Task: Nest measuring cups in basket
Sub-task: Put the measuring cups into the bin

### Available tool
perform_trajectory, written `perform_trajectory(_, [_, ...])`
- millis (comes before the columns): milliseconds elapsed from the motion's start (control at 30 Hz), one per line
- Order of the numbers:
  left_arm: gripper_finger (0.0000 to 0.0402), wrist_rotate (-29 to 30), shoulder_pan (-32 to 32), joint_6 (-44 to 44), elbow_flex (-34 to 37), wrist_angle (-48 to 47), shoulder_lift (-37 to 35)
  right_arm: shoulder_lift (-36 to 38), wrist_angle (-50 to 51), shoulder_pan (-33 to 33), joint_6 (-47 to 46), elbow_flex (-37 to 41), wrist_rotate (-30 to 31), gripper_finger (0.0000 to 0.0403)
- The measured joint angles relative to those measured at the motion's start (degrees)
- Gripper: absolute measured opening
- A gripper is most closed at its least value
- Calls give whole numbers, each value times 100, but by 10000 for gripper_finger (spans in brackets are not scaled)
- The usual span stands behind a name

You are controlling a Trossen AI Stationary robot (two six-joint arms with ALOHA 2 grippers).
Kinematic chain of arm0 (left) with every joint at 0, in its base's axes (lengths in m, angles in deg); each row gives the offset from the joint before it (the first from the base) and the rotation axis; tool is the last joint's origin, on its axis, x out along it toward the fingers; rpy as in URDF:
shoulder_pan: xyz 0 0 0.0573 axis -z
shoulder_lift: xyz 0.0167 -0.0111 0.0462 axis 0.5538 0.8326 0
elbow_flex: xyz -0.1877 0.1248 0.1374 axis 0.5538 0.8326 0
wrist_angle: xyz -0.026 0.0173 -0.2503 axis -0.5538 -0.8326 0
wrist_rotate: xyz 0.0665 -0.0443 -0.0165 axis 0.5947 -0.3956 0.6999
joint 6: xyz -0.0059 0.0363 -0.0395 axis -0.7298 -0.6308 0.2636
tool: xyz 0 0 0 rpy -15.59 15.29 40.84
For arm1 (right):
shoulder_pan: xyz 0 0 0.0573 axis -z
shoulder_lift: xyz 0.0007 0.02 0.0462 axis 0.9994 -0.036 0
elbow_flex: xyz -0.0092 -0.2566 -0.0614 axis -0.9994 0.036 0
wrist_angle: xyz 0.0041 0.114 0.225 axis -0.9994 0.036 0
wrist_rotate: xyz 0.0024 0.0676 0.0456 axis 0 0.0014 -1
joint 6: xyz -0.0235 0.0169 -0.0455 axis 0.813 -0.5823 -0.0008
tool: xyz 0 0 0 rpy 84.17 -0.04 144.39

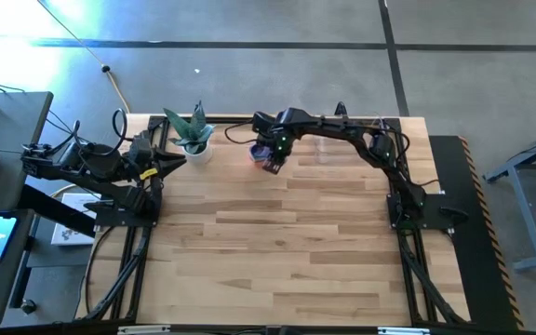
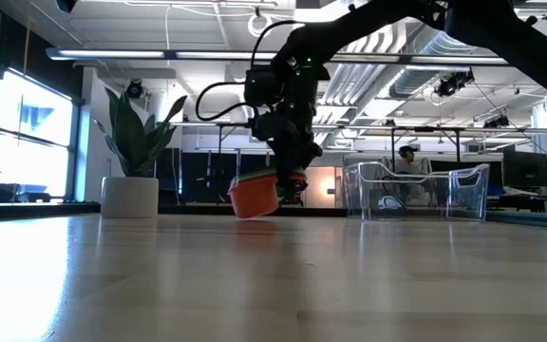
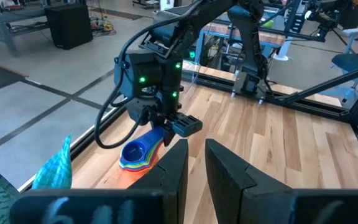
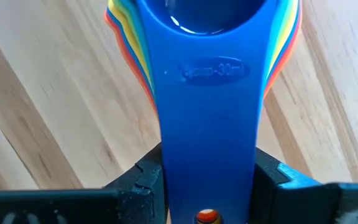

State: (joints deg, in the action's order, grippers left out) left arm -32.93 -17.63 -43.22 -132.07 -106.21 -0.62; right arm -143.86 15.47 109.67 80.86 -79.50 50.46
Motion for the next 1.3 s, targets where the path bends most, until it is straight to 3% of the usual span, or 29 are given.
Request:
perform_trajectory(533, [46, 489, -1, -4, 0, 0, -1, 37, 404, 90, 537, 0, -203, 124])
perform_trajectory(1300, [46, 492, 0, 0, 0, 0, 1, 141, 741, 127, 615, 2, -159, 124])
